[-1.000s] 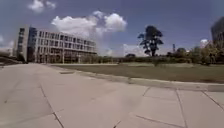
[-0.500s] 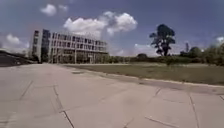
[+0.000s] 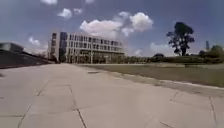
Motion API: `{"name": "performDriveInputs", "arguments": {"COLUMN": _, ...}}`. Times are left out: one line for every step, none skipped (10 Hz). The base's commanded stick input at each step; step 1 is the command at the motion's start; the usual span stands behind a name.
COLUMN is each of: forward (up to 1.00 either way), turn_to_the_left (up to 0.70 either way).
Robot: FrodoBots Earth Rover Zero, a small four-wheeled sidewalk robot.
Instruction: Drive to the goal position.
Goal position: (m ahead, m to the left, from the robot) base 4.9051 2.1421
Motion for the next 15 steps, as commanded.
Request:
{"name": "performDriveInputs", "arguments": {"forward": 0.00, "turn_to_the_left": 0.70}}
{"name": "performDriveInputs", "arguments": {"forward": 0.00, "turn_to_the_left": 0.70}}
{"name": "performDriveInputs", "arguments": {"forward": 0.00, "turn_to_the_left": 0.65}}
{"name": "performDriveInputs", "arguments": {"forward": 0.00, "turn_to_the_left": 0.58}}
{"name": "performDriveInputs", "arguments": {"forward": 0.47, "turn_to_the_left": 0.00}}
{"name": "performDriveInputs", "arguments": {"forward": 0.70, "turn_to_the_left": 0.01}}
{"name": "performDriveInputs", "arguments": {"forward": 0.70, "turn_to_the_left": 0.02}}
{"name": "performDriveInputs", "arguments": {"forward": 0.70, "turn_to_the_left": 0.01}}
{"name": "performDriveInputs", "arguments": {"forward": 0.70, "turn_to_the_left": 0.00}}
{"name": "performDriveInputs", "arguments": {"forward": 0.70, "turn_to_the_left": 0.01}}
{"name": "performDriveInputs", "arguments": {"forward": 0.70, "turn_to_the_left": 0.03}}
{"name": "performDriveInputs", "arguments": {"forward": 0.70, "turn_to_the_left": 0.13}}
{"name": "performDriveInputs", "arguments": {"forward": 0.70, "turn_to_the_left": 0.30}}
{"name": "performDriveInputs", "arguments": {"forward": 0.70, "turn_to_the_left": 0.34}}
{"name": "performDriveInputs", "arguments": {"forward": 0.70, "turn_to_the_left": 0.33}}
